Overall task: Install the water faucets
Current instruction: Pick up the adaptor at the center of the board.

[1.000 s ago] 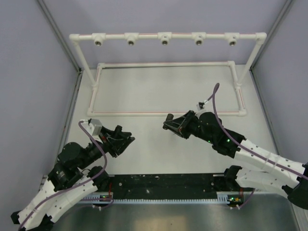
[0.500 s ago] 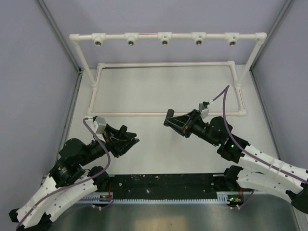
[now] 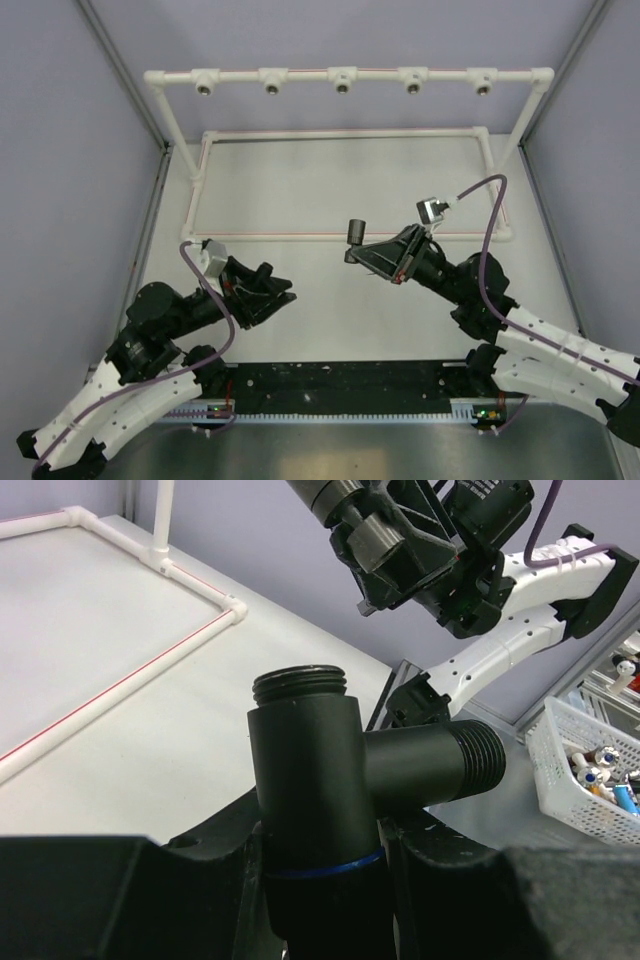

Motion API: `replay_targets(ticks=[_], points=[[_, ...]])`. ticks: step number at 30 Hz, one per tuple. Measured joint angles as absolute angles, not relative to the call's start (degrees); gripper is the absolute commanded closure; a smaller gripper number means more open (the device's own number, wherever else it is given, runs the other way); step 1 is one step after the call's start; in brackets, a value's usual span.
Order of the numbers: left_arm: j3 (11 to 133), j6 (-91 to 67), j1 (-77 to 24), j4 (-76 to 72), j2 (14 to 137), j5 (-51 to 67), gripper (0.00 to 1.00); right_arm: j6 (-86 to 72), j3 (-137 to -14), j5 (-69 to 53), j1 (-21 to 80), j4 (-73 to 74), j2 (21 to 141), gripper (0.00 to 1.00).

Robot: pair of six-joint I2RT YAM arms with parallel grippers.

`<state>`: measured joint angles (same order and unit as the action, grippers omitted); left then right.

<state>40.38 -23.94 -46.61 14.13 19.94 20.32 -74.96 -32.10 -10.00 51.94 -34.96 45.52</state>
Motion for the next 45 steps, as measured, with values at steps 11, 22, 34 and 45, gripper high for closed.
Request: replay_targets(ticks=[11,22,34,45], points=[[40.4,-25.4,-46.6,9.6,22.7,22.2,1.00,-51.3,-32.4,-14.7,52.5,-40.5,47.4,1.00],[40.4,-21.8,-46.6,6.6,28.2,26.2,1.00,-48.1,-39.4,0.3,57.5,-38.2,51.5,1.00],[40.4,-19.1,-46.6,8.5,21.9,14.6,1.00,-36.0,-64.3,15.1,59.8,10.9,65.0,1.00],[40.2,-19.8,-46.6,11.6,15.7,10.2,1.00,-27.3,-59.4,12.9,59.9,32.4,92.6,1.00]])
